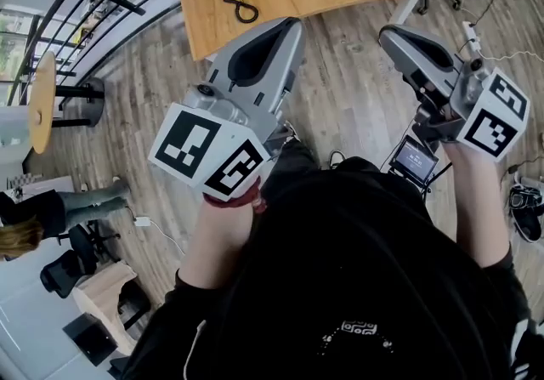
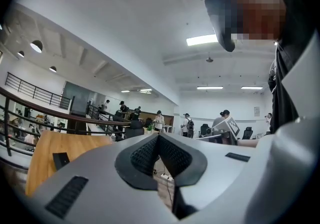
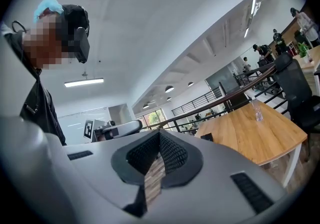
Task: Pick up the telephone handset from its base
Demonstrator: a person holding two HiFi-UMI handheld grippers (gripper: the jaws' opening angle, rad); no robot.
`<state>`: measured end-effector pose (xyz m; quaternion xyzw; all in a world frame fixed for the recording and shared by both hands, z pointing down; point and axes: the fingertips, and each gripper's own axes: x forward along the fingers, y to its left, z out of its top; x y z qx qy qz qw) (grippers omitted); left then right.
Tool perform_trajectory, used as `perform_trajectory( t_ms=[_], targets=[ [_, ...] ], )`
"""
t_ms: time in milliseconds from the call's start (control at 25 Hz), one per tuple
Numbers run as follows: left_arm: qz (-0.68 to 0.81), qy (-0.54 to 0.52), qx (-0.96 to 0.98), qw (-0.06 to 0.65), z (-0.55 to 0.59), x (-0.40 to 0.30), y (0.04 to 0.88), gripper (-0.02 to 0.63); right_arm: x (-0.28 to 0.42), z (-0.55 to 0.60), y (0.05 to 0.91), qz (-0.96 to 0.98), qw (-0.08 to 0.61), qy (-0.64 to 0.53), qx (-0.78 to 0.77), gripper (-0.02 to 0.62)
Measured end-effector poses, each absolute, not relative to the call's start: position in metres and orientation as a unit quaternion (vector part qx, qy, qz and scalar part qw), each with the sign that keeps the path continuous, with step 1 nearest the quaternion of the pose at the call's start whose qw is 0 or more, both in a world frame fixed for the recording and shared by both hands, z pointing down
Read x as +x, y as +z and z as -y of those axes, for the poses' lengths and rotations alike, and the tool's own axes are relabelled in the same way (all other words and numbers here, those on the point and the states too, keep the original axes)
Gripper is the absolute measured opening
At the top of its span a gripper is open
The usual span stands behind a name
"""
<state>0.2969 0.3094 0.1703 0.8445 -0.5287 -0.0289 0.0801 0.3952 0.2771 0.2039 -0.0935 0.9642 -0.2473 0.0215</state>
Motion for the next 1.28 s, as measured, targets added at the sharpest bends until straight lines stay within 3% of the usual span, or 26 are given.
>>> perform_trajectory(
  t_ms=[680, 1280],
  targets=[
    [0.492, -0.045, 0.866, 0.074, -0.224, 0.246, 0.163, 0.005, 0.339, -0.206, 0.182, -0.969, 0.011, -0.216, -0.118, 0.017],
    [0.506, -0.059, 0.856, 0.089, -0.193, 0.108, 0.180, 0.005, 0.221, -0.164, 0.185, -0.968, -0.023, -0.212, -0.135, 0.018]
  ],
)
